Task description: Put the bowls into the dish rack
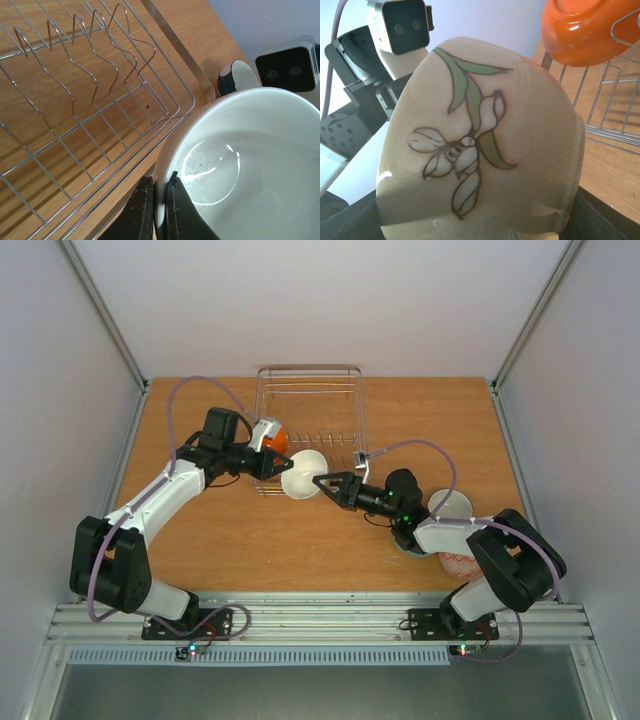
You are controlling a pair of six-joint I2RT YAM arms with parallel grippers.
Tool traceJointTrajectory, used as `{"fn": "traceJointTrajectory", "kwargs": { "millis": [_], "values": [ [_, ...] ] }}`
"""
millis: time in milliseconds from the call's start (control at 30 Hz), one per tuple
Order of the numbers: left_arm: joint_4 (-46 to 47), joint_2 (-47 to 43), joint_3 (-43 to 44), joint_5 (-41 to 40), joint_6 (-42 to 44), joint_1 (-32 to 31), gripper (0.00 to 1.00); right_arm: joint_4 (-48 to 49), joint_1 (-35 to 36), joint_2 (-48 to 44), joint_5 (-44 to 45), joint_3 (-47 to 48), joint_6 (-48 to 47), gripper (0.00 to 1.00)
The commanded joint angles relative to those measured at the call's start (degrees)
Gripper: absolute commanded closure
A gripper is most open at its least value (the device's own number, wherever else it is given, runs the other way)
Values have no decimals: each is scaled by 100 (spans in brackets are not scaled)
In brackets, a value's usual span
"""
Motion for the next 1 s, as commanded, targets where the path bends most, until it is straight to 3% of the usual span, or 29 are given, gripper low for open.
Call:
{"fn": "traceJointTrajectory", "kwargs": {
  "millis": [0,133,200,367,433,467,600,700,967],
  "values": [
    [501,-33,-13,485,-110,-18,100,357,5,68,-133,149,-71,99],
    [437,-119,-26,403,-27,-22,100,141,1,-45,-136,201,-244,99],
    [362,-254,-16,145,62,-22,93,-418,-2,-272,-84,324,-540,99],
    [388,-926,-150,-1099,233,-17,45,-3361,113,-1142,713,1081,-1987,99],
    [424,-1229,-233,-1632,308,-18,26,-4119,131,-1363,998,1368,-2403,99],
    [388,-1333,-236,-1928,344,-19,21,-4402,137,-1428,1134,1510,-2568,99],
    [300,-1469,-224,-3152,619,-15,13,-5623,239,-1476,1849,2190,-3278,99],
    [376,-1520,-320,-3909,813,-13,11,-6847,622,-1145,3003,2999,-4143,99],
    [388,-1595,-423,-4077,985,1,11,-8119,1461,216,5671,4654,-5239,99]
  ]
}}
